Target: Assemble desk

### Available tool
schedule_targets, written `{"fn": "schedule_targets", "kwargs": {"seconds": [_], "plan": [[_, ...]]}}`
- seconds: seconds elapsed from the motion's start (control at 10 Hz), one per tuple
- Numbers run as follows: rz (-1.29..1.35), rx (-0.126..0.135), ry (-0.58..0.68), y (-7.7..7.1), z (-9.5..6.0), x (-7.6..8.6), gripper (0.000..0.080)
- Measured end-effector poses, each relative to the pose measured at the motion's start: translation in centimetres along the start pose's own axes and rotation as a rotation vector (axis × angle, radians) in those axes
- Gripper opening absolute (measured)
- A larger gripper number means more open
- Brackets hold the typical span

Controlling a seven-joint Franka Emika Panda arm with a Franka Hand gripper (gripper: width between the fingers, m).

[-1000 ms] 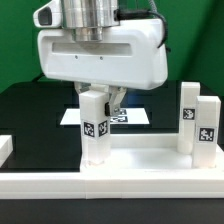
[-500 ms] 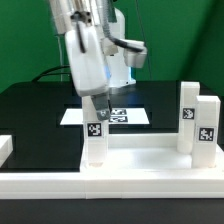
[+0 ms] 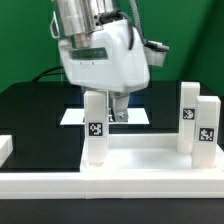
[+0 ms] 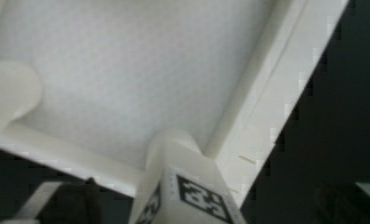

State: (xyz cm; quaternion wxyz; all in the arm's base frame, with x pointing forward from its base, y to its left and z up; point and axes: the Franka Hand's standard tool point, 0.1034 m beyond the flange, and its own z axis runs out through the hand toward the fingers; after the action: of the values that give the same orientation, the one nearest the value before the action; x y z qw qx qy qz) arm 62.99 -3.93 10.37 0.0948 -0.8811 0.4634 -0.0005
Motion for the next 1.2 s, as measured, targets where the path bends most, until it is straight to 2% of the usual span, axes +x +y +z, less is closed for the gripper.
{"fn": "schedule_targets", "kwargs": {"seconds": [0.1,0.3,0.4,0.5,0.6,0.7,0.8,0.9,1.0,1.1,1.2], "plan": [[-0.025,-0.004,0.003,0.1,0.1,0.1,0.0639],[-0.160,-0.008,0.004,0.2,0.1,0.1,0.0646],[-0.319,-0.035,0.005,0.4,0.0,0.3,0.0646],[-0.573,-0.091,0.009,0.2,-0.7,0.6,0.0649],[-0.680,-0.101,0.020,-0.3,-1.1,0.8,0.0649],[-0.618,-0.102,0.018,-0.1,-0.8,0.8,0.0649],[-0.601,-0.103,0.019,0.0,-0.8,0.8,0.0528],[-0.598,-0.104,0.019,0.0,-0.8,0.8,0.0528],[-0.537,-0.103,0.022,0.0,-0.8,0.8,0.0346],[-0.446,-0.106,0.029,0.2,-0.8,1.1,0.0297],[-0.397,-0.105,0.031,0.3,-0.8,1.0,0.0297]]}}
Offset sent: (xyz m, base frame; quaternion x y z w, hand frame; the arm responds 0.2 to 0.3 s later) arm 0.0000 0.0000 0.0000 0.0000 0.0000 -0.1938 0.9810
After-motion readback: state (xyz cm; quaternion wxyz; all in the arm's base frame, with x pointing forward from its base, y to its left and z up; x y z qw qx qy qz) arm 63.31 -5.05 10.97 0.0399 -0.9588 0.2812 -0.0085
